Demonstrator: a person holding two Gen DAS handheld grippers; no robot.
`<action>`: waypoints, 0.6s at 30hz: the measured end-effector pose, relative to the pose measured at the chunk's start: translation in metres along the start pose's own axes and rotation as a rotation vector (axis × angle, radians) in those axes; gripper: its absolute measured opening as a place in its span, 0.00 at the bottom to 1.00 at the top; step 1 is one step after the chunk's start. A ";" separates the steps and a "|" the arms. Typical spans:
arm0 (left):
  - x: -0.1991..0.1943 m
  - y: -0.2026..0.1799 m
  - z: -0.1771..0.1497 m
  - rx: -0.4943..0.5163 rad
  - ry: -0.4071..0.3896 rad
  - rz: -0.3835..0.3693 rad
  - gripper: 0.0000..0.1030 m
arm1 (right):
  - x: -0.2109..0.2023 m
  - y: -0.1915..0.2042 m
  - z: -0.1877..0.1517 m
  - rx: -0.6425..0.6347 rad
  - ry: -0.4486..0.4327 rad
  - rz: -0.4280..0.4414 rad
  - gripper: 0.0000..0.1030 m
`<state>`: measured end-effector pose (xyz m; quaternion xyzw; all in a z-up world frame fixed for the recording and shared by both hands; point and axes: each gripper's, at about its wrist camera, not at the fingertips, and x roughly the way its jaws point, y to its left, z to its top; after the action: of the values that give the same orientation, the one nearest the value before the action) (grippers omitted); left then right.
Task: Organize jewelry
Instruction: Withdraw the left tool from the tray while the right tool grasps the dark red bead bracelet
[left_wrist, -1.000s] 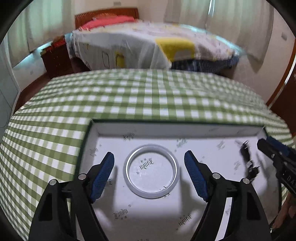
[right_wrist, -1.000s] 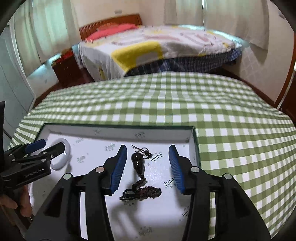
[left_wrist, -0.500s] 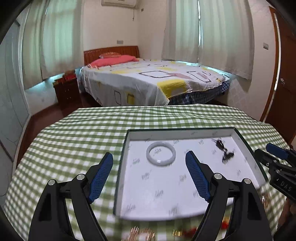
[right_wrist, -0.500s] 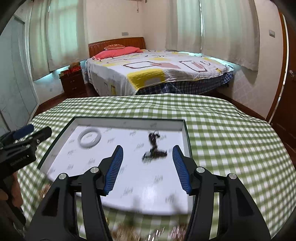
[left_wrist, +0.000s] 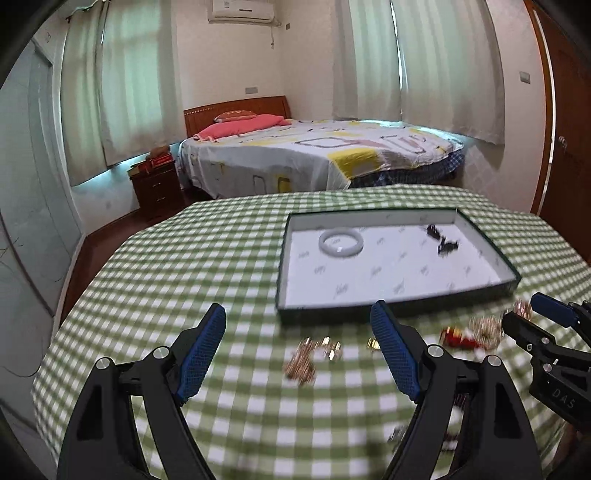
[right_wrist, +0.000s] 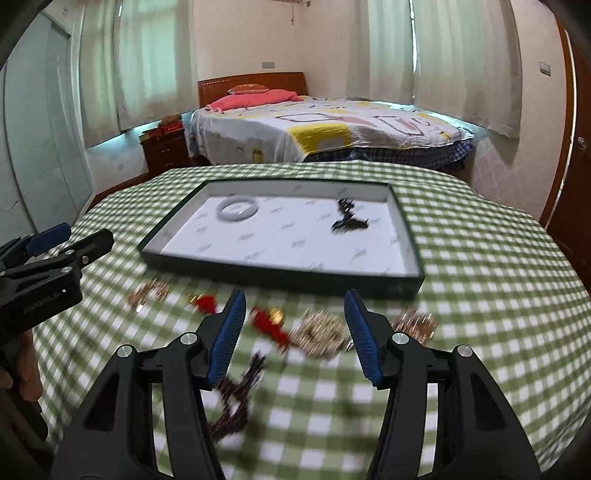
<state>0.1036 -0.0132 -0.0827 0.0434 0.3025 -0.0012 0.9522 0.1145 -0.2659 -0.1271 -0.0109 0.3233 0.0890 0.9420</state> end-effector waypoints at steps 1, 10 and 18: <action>-0.003 0.001 -0.005 -0.002 0.007 0.005 0.76 | -0.003 0.002 -0.004 -0.003 -0.001 0.004 0.53; -0.022 0.030 -0.041 -0.037 0.049 0.071 0.76 | -0.013 0.027 -0.032 -0.017 0.030 0.034 0.53; -0.034 0.054 -0.059 -0.073 0.053 0.118 0.76 | 0.002 0.046 -0.046 -0.050 0.096 0.050 0.54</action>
<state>0.0432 0.0447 -0.1062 0.0263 0.3245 0.0673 0.9431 0.0806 -0.2243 -0.1631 -0.0307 0.3661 0.1199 0.9223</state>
